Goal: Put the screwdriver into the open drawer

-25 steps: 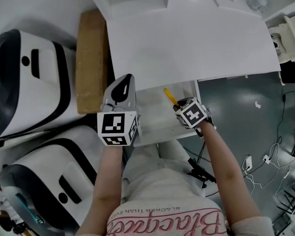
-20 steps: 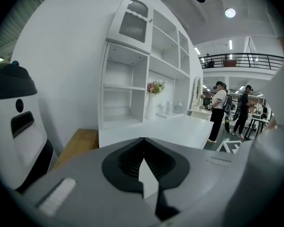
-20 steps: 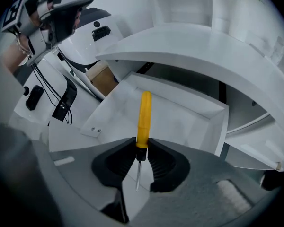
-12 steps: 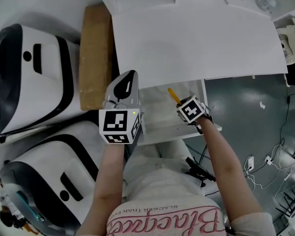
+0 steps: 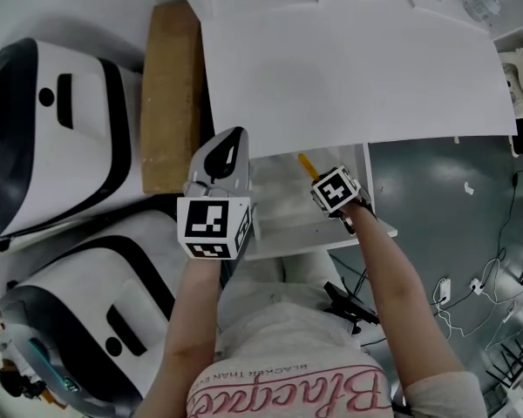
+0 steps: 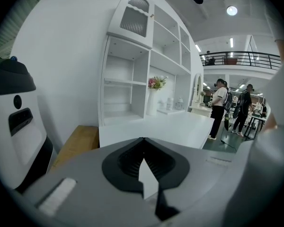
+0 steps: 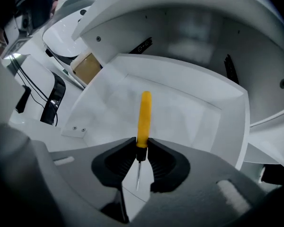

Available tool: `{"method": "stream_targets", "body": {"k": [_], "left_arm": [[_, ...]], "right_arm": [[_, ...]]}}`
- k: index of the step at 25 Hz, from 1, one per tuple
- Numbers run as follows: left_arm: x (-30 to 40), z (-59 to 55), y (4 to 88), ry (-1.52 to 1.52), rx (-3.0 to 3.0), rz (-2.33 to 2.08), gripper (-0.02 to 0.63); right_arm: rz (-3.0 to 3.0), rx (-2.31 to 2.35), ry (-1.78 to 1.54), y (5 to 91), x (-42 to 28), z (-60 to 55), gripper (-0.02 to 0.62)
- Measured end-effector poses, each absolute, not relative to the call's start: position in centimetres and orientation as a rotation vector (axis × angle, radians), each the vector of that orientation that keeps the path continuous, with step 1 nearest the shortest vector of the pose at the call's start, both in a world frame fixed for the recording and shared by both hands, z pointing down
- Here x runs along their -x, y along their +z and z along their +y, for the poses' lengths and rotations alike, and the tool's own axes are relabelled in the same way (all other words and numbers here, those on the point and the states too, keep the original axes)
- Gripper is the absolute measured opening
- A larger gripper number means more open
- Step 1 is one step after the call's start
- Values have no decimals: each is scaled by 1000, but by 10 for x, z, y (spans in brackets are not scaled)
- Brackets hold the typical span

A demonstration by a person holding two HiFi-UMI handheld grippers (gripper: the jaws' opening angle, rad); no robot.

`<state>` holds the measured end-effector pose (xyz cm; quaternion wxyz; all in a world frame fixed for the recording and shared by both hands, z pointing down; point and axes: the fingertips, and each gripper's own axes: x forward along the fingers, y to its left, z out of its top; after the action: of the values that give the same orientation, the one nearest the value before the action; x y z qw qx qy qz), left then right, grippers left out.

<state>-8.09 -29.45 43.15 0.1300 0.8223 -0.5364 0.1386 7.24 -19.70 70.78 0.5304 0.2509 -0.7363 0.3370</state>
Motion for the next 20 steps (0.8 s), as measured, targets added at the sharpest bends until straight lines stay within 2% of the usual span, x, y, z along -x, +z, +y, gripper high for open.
{"method": "stream_targets", "body": {"k": [3,10,20], "left_arm": [[82,-293,435,416,-2386,-1556,12],[82,-290,439,437,-2390,-1545,12],[84,-285,440,457,-2390,-1548,12]], "right_arm": [[-1772,-613,864,714,-63,-196,80],[-1588,-656,829,729,-90,-187,80],[-1697,-678,813,750,-69,-201,80]]}}
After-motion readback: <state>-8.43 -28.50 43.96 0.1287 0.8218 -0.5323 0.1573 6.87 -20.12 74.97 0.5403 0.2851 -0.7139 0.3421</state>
